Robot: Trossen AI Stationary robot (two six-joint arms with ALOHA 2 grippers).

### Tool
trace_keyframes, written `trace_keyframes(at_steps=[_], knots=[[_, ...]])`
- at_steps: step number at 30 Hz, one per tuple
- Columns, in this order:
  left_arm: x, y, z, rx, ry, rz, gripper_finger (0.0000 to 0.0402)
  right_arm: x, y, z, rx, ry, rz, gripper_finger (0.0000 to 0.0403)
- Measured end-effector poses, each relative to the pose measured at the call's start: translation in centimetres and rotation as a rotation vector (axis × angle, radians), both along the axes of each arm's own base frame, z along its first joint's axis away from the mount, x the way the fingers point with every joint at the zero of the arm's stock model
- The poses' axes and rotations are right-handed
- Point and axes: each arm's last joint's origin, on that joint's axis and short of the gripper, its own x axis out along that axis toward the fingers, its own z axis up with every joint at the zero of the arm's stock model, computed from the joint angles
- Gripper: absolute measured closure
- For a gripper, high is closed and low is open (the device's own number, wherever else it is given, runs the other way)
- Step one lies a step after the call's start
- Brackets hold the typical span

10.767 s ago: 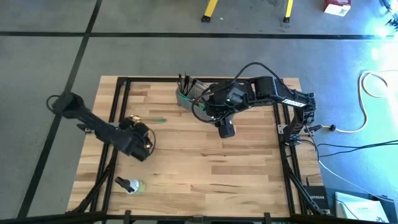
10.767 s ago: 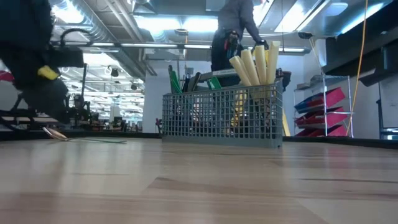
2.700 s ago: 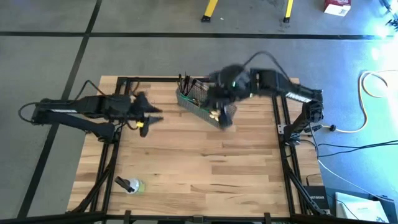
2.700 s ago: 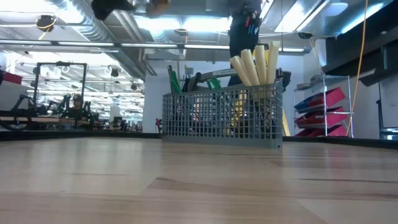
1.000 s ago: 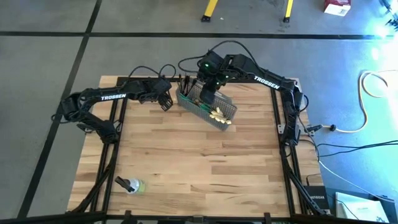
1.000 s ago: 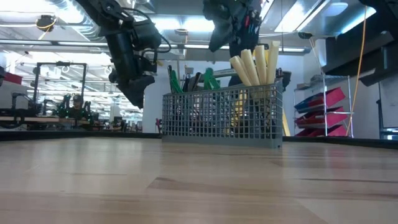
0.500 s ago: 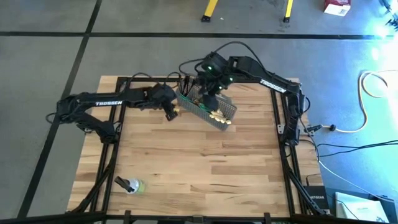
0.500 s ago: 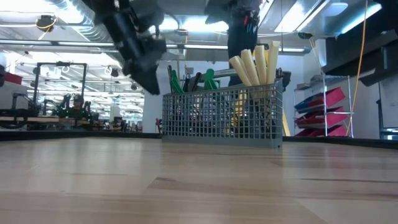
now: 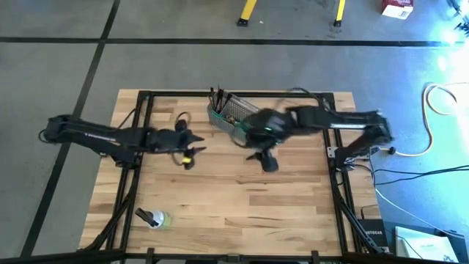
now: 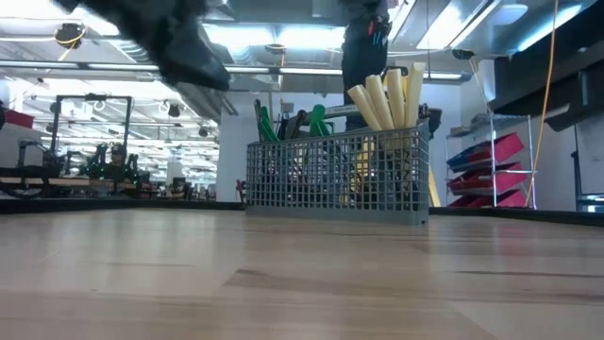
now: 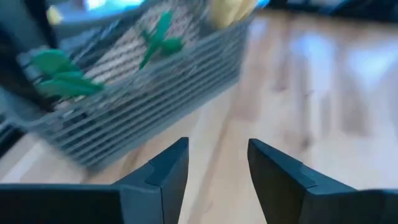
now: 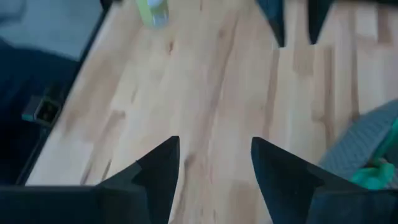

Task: Sort silverware
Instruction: Return to Home Position

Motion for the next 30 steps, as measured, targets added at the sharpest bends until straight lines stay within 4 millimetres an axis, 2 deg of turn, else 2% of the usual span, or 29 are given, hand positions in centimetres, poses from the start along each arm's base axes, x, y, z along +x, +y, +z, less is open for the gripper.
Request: trace_keyframes(at_steps=[2, 4, 7, 10, 15, 20, 22, 24, 30], knots=[[-1.1, -0.7, -1.5, -0.041, -0.136, -0.117, 0.0251, -1.6, 1.0, -2.0, 0.053, -0.136, 0.021, 0.0221], [-2.1, -1.4, -2.9, -0.09, -0.264, -0.234, 0.0254, -3.5, 2.1, -4.8, 0.114, -0.256, 0.075, 0.0221], [-3.3, -2.0, -3.8, -0.065, -0.469, -0.338, 0.0265, -7.2, 2.9, -8.7, 0.113, -0.407, 0.1, 0.0221], [-4.0, -2.0, -3.9, 0.028, -0.585, -0.334, 0.0275, -10.8, 2.1, -10.2, 0.074, -0.653, -0.019, 0.0221], [-4.1, -1.6, -4.0, 0.1, -0.592, -0.284, 0.028, -15.5, 1.4, -12.9, 0.097, -0.853, -0.015, 0.0221], [-4.0, -1.4, -4.3, 0.115, -0.558, -0.22, 0.028, -17.5, 1.1, -16.7, 0.131, -0.822, -0.033, 0.0221], [-4.0, -1.2, -4.3, 0.098, -0.551, -0.163, 0.028, -17.9, 1.1, -17.1, 0.144, -0.859, -0.037, 0.0221], [-4.0, -1.2, -4.7, 0.003, -0.536, -0.132, 0.0281, -18.2, 1.0, -18.2, 0.142, -0.847, -0.038, 0.0221], [-4.4, -1.5, -5.6, 0.063, -0.511, -0.194, 0.0281, -18.8, 1.0, -19.8, 0.155, -0.849, -0.029, 0.0221]])
